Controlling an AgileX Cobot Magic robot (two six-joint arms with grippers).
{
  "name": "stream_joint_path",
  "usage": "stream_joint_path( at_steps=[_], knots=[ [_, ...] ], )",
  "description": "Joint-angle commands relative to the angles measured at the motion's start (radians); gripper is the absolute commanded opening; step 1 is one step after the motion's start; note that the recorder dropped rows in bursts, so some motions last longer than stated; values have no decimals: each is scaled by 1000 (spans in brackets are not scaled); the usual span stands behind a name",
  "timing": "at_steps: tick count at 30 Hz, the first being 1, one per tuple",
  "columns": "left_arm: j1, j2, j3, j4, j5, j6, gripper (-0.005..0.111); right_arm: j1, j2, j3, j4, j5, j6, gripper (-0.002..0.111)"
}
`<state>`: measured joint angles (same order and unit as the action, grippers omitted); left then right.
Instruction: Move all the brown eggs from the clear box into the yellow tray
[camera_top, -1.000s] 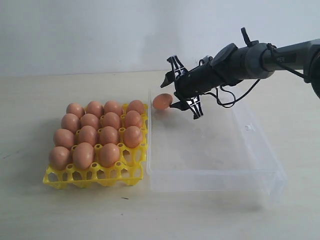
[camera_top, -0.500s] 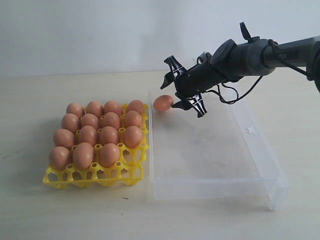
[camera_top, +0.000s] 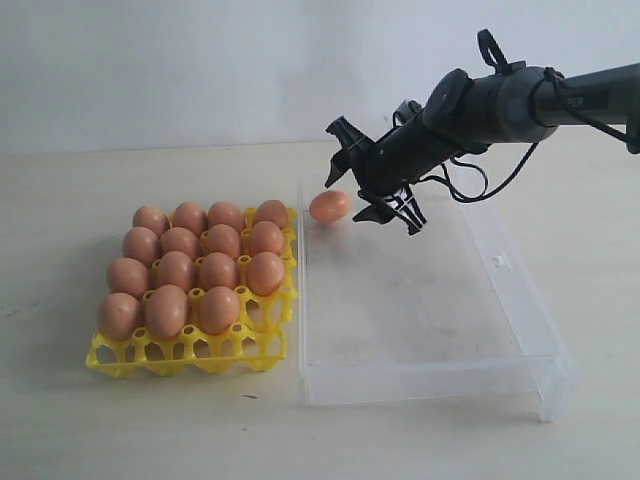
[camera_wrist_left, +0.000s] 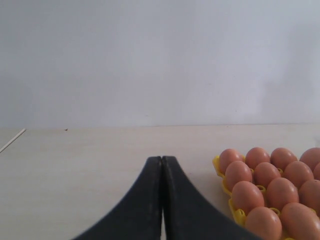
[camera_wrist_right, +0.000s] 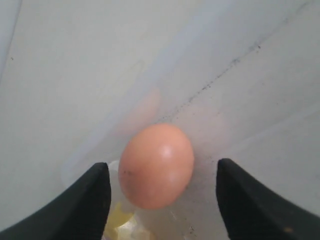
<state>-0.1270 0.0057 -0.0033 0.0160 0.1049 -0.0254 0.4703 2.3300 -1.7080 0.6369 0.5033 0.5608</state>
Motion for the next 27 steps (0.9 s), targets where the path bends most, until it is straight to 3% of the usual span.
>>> stream_joint_path(
  at_steps=[1, 27],
  knots=[
    [-3, -6, 3, -7, -2, -4, 0, 1, -11, 3, -4, -35, 28, 62],
    [-3, -6, 3, -7, -2, -4, 0, 30, 54, 3, 70, -93, 30, 62]
  ],
)
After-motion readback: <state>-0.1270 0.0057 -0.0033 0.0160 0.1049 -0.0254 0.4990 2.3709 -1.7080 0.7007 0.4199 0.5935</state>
